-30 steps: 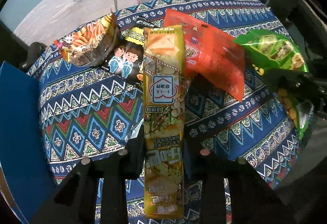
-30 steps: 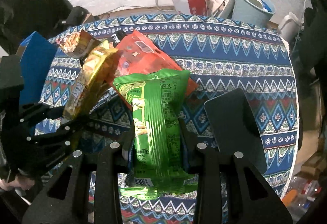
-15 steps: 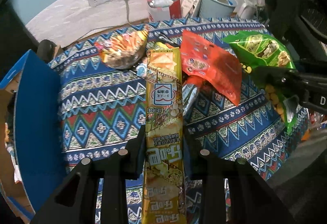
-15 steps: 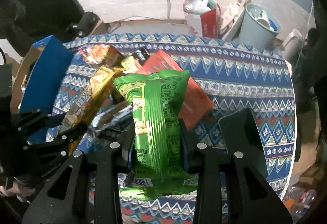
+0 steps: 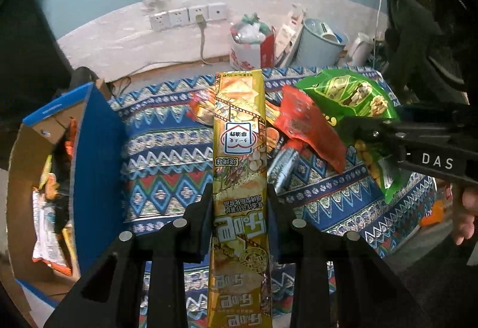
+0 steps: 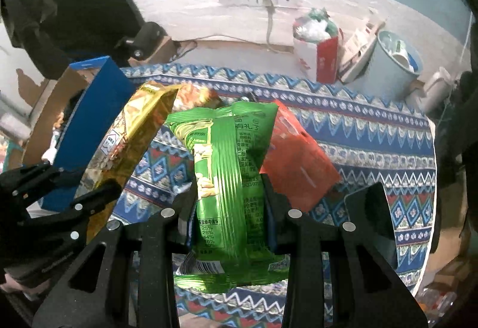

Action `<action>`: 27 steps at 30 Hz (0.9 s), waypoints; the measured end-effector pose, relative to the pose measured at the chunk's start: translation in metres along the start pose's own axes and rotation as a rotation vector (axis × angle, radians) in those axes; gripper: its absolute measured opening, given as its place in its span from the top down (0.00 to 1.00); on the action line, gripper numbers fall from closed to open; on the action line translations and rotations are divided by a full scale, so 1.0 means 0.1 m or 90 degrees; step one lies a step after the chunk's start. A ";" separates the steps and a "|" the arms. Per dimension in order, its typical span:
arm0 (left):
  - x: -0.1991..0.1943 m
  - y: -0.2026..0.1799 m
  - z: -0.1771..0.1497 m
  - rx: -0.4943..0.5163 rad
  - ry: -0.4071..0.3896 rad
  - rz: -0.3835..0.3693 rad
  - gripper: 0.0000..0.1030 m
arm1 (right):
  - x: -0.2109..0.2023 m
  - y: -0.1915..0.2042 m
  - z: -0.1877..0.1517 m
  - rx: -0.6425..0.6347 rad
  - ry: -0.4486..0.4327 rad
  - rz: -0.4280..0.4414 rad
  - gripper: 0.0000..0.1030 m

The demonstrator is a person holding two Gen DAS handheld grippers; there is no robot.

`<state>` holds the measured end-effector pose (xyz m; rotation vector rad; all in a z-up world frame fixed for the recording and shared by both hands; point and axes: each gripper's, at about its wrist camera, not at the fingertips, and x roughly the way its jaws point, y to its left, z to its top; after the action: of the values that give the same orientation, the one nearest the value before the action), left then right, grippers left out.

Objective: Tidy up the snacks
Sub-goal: 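Carry the green bag and gold bar bag over the box with both tools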

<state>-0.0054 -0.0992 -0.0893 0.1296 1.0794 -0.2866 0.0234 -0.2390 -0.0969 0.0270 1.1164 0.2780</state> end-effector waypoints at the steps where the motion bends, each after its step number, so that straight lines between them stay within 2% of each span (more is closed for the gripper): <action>1: -0.04 0.04 0.00 -0.002 -0.007 0.003 0.70 | -0.01 0.04 0.01 -0.002 -0.002 0.002 0.68; 6: -0.24 0.24 -0.04 -0.011 -0.037 0.026 0.70 | -0.05 0.27 0.12 -0.021 -0.015 0.009 0.68; 13: -0.44 0.57 -0.09 -0.046 -0.062 0.030 0.70 | -0.07 0.61 0.25 -0.054 -0.026 0.021 0.68; 27: -0.76 1.44 -0.26 -0.145 -0.112 0.067 0.70 | 0.07 1.38 0.57 -0.115 -0.029 0.057 0.68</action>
<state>-0.0182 0.0576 -0.0394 -0.0420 0.9204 -0.0770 0.0485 -0.0971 -0.0552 -0.0764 1.0421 0.4557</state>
